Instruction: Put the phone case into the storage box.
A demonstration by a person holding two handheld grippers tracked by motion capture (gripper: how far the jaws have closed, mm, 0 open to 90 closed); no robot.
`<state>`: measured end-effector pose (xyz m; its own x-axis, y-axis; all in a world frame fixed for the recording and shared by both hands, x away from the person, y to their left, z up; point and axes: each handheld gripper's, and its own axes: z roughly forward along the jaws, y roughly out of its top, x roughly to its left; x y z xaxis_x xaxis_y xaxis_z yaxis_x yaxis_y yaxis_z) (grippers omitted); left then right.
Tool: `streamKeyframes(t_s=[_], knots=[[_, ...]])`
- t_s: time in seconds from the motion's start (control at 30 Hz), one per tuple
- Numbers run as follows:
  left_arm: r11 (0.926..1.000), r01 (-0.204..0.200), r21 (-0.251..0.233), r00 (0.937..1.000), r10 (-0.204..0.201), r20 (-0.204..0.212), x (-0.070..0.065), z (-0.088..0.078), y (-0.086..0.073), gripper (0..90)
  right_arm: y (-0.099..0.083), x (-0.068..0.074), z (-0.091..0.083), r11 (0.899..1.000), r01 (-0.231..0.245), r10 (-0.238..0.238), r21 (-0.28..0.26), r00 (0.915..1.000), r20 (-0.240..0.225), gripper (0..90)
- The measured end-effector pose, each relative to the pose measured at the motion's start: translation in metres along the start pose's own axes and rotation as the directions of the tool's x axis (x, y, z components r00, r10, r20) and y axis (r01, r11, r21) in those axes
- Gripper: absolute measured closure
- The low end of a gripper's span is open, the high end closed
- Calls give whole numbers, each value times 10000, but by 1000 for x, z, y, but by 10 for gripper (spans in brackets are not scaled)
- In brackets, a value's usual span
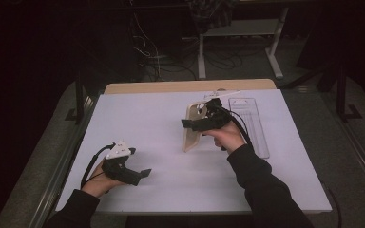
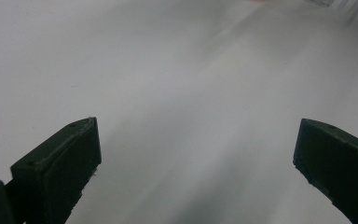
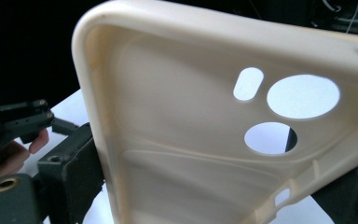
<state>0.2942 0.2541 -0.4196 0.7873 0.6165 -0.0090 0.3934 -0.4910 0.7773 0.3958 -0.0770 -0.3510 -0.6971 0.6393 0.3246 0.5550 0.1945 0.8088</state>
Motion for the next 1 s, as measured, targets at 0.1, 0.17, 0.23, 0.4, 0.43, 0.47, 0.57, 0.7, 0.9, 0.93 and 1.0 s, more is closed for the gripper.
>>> streamKeyframes(t_s=[0.1, 0.17, 0.23, 0.4, 0.43, 0.47, 0.57, 0.7, 0.9, 0.93, 1.0], knots=[[10000, 16, 6, 10000, -16, 80, -2, 1, 1, 4, 7, 0, -4, 10000, 18, -17, -65, 9999, 125, 75], [10000, 54, -48, 9999, -53, 105, -2, 1, 1, 4, 11, 0, -6, 9999, 50, -48, -94, 9998, 203, 75], [9998, 137, -106, 9998, -136, 119, -3, 1, 1, 4, 14, -1, -8, 9999, 26, -23, -137, 9997, 232, 75], [9997, 209, -145, 9997, -207, 136, -2, 0, 1, 4, 20, -4, -11, 9997, -50, 56, -253, 9996, 263, 76], [9996, 248, -149, 9996, -246, 147, -3, 0, 1, 4, 21, -4, -11, 9997, -80, 86, -246, 9996, 258, 76], [9994, 271, -195, 9995, -268, 153, -3, 1, 0, 4, 21, -5, -11, 9996, -63, 71, -292, 9996, 266, 76], [9993, 312, -204, 9994, -309, 155, -3, 1, 0, 4, 23, -6, -13, 9995, -92, 100, -299, 9996, 280, 76], [9994, 285, -214, 9995, -281, 156, -3, 2, 0, 4, 28, -9, -16, 9993, -127, 139, -339, 9993, 342, 76], [9996, 237, -138, 9996, -234, 165, -2, 2, 0, 4, 33, -15, -20, 9986, -362, 378, -372, 9984, 424, 77], [9997, 237, -115, 9996, -236, 167, -2, 2, 0, 4, 33, -16, -21, 9986, -328, 348, -419, 9983, 466, 78], [9996, 253, -99, 9995, -251, 164, -2, 2, 0, 4, 34, -19, -22, 9984, -373, 395, -433, 9979, 511, 77]])
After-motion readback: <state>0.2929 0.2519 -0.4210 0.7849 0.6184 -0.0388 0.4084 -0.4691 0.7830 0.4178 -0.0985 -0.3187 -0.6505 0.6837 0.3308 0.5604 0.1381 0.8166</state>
